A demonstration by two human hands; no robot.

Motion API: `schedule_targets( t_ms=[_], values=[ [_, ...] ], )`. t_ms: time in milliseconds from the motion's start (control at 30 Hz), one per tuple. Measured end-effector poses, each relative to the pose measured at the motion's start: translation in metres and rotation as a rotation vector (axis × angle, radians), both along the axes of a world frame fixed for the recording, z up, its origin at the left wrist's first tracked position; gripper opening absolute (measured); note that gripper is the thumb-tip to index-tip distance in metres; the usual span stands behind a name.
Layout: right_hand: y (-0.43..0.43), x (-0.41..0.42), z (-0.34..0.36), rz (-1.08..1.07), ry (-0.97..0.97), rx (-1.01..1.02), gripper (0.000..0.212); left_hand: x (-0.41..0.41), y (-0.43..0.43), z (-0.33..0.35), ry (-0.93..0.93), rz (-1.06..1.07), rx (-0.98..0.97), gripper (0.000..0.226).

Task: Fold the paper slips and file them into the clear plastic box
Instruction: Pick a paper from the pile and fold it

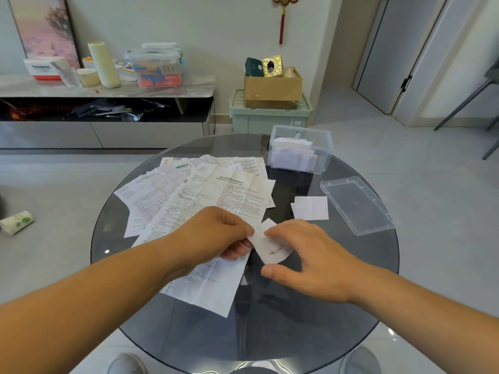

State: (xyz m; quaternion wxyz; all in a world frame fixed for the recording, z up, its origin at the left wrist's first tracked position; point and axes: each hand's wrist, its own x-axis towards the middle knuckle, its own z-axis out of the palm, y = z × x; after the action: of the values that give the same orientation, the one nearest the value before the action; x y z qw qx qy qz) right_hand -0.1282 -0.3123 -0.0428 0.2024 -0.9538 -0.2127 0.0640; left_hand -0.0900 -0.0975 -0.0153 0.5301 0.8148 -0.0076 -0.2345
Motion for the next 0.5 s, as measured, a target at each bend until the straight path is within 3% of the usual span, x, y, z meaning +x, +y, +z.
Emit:
schedule_targets(
  t_ms=[133,267,300,367,433,500],
  values=[
    [0.005,-0.002,0.000,-0.067,-0.028,0.061,0.072,-0.008,-0.005,0.002,0.102,0.034,-0.154,0.017],
    [0.006,0.004,-0.005,-0.150,-0.057,0.106,0.035,-0.007,-0.011,0.004,0.171,0.059,-0.269,0.022],
    [0.005,0.006,-0.004,-0.177,-0.058,0.117,0.025,-0.006,-0.011,0.002,0.134,0.050,-0.237,0.022],
    [0.004,0.010,-0.003,-0.239,-0.044,0.145,0.012,-0.001,-0.010,-0.005,-0.083,-0.019,0.026,0.017],
    [0.002,0.014,-0.003,-0.293,-0.022,0.153,0.011,0.000,-0.009,-0.011,-0.314,-0.111,0.299,0.017],
    [0.001,0.016,-0.006,-0.325,-0.001,0.138,0.013,-0.001,-0.007,-0.018,-0.465,-0.197,0.441,0.032]
  ],
)
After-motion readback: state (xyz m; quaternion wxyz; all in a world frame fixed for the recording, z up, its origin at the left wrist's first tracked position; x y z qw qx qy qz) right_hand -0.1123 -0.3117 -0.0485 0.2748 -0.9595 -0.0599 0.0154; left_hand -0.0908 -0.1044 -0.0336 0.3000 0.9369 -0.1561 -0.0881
